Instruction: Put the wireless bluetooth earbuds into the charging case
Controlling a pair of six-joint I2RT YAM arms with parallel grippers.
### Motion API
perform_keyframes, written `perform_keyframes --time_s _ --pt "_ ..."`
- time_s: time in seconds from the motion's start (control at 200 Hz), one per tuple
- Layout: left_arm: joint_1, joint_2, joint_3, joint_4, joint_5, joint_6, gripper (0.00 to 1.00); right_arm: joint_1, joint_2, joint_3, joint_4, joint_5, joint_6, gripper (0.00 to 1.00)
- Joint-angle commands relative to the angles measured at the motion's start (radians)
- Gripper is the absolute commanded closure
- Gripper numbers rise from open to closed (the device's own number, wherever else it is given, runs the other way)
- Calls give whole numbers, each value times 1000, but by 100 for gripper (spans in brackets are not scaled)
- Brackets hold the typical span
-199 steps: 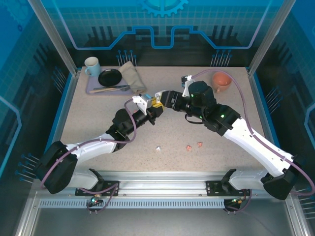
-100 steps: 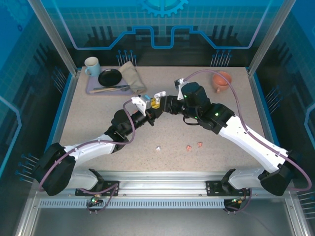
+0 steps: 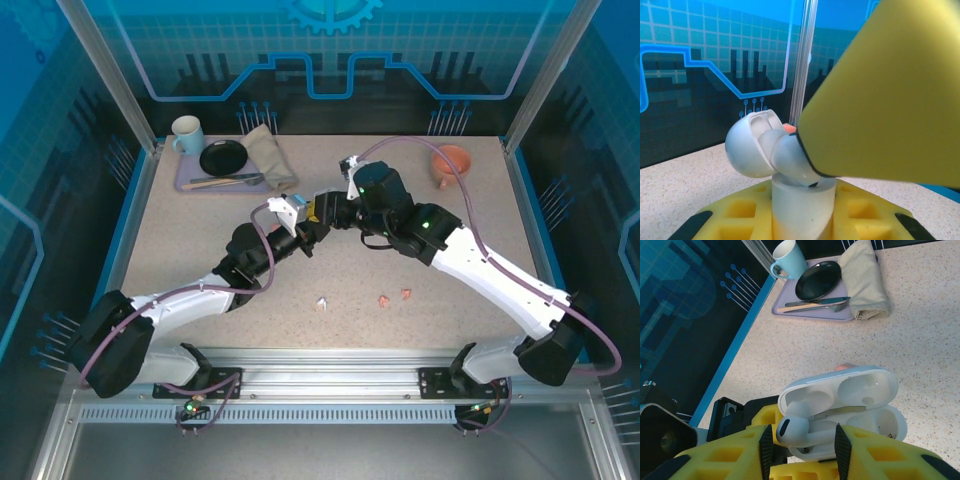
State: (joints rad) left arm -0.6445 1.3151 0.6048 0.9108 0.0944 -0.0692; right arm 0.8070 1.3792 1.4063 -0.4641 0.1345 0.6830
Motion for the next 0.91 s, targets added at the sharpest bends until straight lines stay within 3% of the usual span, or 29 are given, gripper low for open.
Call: perform_keyframes --time_s 0.0,0.255,0.75,0.9 --pt "-5 -21 -2 40 22 16 100 17 15 40 -5 6 -19 60" --pt "-5 -20 1 43 24 12 100 16 35 48 -7 5 -19 61" --pt "-6 -21 9 38 19 13 100 13 16 51 -23 28 -7 81" --pt "-5 -20 7 34 15 12 100 5 -28 26 23 13 36 83"
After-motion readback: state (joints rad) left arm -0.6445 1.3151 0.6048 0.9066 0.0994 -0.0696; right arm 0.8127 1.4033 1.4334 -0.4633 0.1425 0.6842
